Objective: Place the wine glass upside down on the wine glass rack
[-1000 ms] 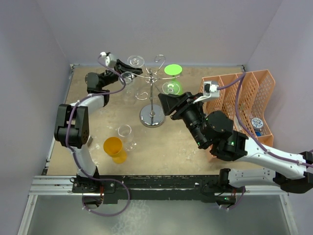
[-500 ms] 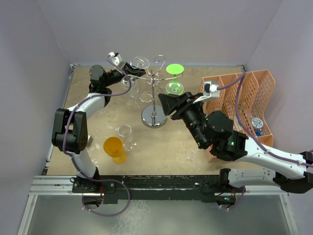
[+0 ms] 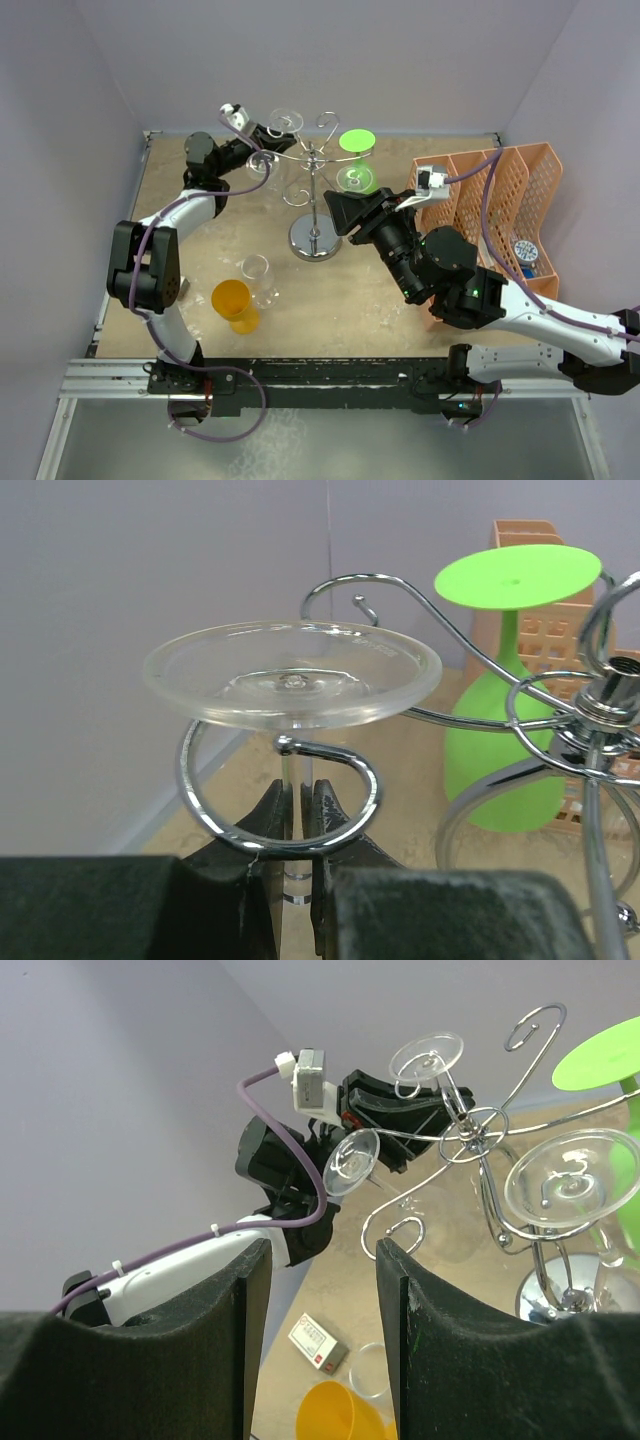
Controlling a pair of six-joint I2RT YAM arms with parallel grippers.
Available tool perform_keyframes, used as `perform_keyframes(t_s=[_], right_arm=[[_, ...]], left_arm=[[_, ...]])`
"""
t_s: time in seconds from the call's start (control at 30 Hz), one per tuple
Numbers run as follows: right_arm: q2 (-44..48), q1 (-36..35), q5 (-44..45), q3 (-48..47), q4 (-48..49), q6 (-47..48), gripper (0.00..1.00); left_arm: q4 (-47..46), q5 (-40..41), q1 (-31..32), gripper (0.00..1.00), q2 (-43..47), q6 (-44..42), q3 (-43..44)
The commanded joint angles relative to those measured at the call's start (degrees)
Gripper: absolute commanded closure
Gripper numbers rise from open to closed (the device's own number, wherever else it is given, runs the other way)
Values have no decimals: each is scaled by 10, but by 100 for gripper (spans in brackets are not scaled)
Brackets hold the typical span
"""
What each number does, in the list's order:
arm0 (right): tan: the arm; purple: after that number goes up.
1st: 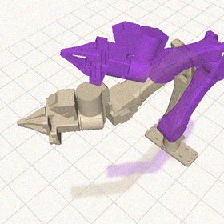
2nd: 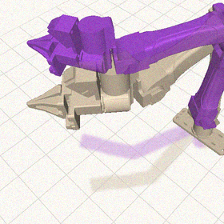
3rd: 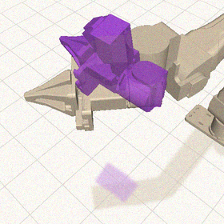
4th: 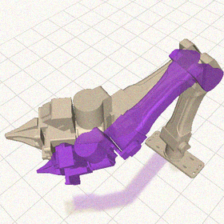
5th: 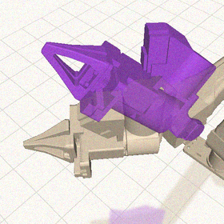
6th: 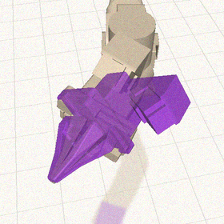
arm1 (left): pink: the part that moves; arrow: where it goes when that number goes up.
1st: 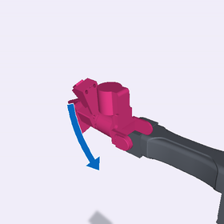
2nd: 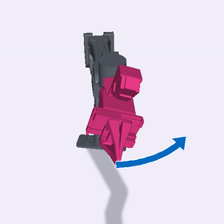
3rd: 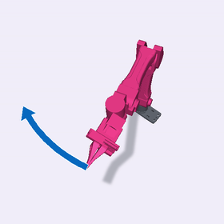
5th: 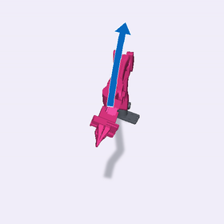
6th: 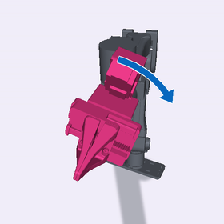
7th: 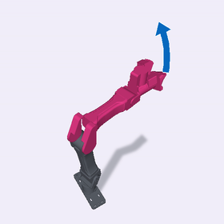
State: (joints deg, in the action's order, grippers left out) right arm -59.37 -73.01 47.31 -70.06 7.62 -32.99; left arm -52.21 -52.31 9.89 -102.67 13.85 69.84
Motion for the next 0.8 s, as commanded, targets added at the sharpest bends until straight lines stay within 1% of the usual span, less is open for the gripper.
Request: perform_keyframes(t_s=[0.0,0.17,0.37,0.77], right_arm=[[2,-1,21,-26,15,1,52],[3,-1,22,-26,14,0,52],[3,-1,23,-24,14,1,52],[-2,-1,15,-26,16,2,52]], left_arm=[[-39,57,-2,100,14,-9,-2],[-69,92,-4,100,20,-6,-19],[-88,106,-7,100,35,-8,-40],[-90,101,-14,100,62,-17,-75]])
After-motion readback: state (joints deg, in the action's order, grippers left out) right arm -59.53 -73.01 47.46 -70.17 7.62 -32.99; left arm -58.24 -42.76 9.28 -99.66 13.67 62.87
